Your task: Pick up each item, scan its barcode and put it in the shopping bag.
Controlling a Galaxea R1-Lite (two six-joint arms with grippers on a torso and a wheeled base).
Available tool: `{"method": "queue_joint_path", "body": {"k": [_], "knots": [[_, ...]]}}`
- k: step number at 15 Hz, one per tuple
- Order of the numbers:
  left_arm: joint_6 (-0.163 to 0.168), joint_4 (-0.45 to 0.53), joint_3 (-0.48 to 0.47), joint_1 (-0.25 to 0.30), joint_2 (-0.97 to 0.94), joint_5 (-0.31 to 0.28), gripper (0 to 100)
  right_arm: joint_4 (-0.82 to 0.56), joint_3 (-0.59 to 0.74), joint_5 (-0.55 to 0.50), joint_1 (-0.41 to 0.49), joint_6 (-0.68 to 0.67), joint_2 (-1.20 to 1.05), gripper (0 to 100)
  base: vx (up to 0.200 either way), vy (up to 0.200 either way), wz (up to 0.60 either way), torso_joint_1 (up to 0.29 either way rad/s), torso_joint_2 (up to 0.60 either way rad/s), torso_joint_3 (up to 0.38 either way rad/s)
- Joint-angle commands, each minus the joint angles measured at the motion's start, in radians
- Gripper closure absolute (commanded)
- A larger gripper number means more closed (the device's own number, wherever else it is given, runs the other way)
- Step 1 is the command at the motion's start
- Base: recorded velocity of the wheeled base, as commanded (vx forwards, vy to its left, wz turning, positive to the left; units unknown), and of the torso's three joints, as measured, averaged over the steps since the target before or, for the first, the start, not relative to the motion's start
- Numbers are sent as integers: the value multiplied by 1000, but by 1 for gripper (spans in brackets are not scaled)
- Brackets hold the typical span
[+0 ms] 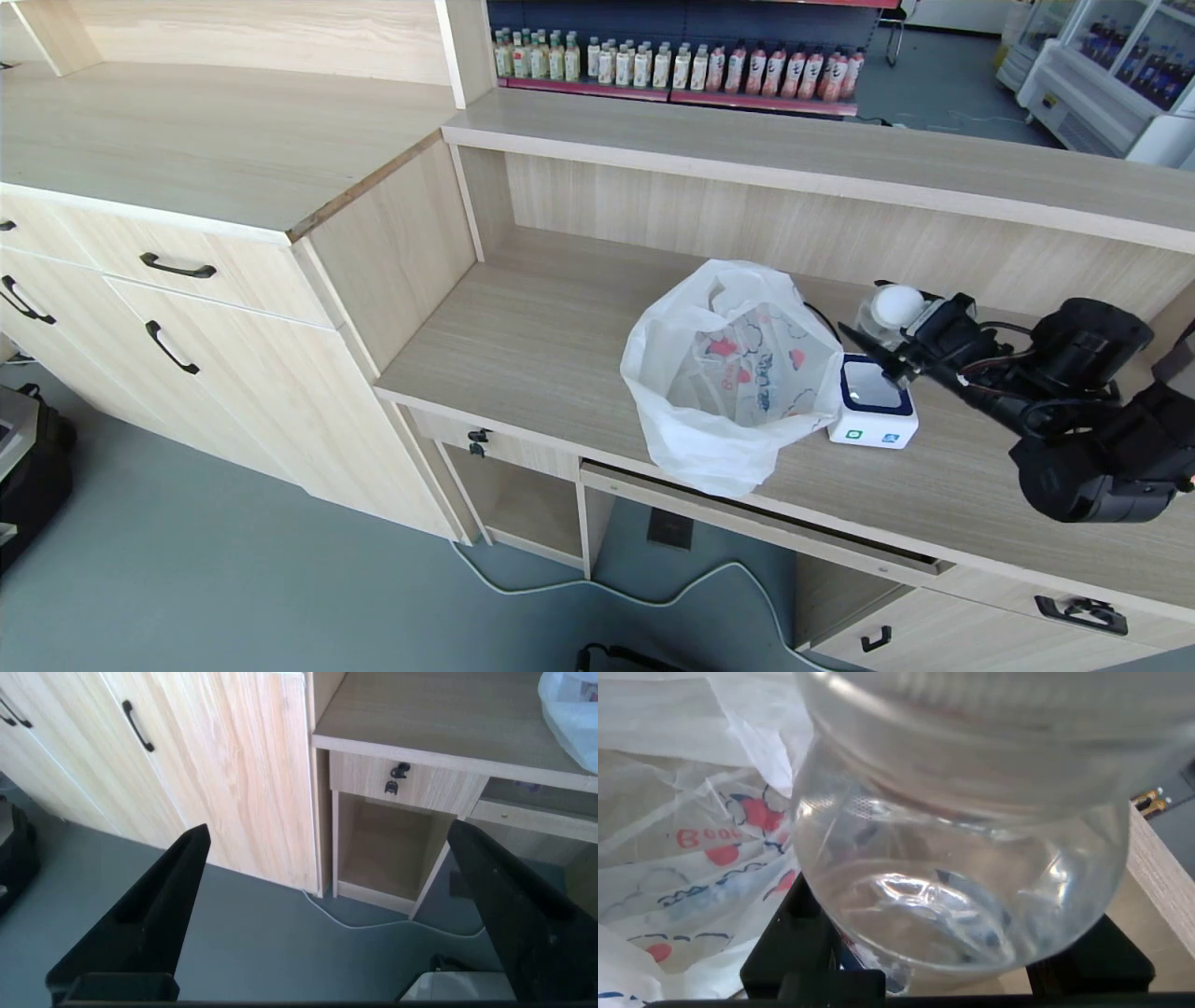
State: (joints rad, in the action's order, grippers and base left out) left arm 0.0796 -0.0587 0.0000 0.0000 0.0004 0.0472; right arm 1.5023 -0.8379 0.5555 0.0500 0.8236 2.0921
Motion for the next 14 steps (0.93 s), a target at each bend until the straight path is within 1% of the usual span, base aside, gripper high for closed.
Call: {"method": "queue_joint_path", "body": {"k": [1,2,3,4,6,7,8,9,10,11,12,13,14], "knots": [[0,0,0,0,0,0,0,-137,56,-97,59,-141,-274,100,0,0,0,0,0,0],[0,-1,0,0,0,0,0,-264,103,-161,94,-198,-394,100,0,0,0,0,0,0],[0,0,0,0,0,0,0,-323,125,-190,114,-225,-449,100,0,0,0,0,0,0],[0,-1,0,0,0,0,0,-493,189,-278,185,-320,-607,100,0,0,0,0,0,0],[0,0,0,0,0,0,0,-642,260,-365,295,-446,-754,100,0,0,0,0,0,0],[0,-1,0,0,0,0,0,-679,281,-390,333,-480,-787,100,0,0,0,0,0,0],[0,0,0,0,0,0,0,-702,318,-424,401,-521,-824,100,0,0,0,0,0,0],[0,0,0,0,0,0,0,-703,333,-456,436,-554,-837,100,0,0,0,0,0,0],[0,-1,0,0,0,2,0,-705,342,-514,449,-589,-850,100,0,0,0,0,0,0],[0,-1,0,0,0,0,0,-711,353,-602,449,-603,-859,100,0,0,0,0,0,0],[0,-1,0,0,0,0,0,-732,364,-663,449,-601,-868,100,0,0,0,0,0,0],[0,0,0,0,0,0,0,-771,370,-709,444,-601,-888,100,0,0,0,0,0,0],[0,0,0,0,0,0,0,-801,372,-724,441,-600,-908,100,0,0,0,0,0,0]]}}
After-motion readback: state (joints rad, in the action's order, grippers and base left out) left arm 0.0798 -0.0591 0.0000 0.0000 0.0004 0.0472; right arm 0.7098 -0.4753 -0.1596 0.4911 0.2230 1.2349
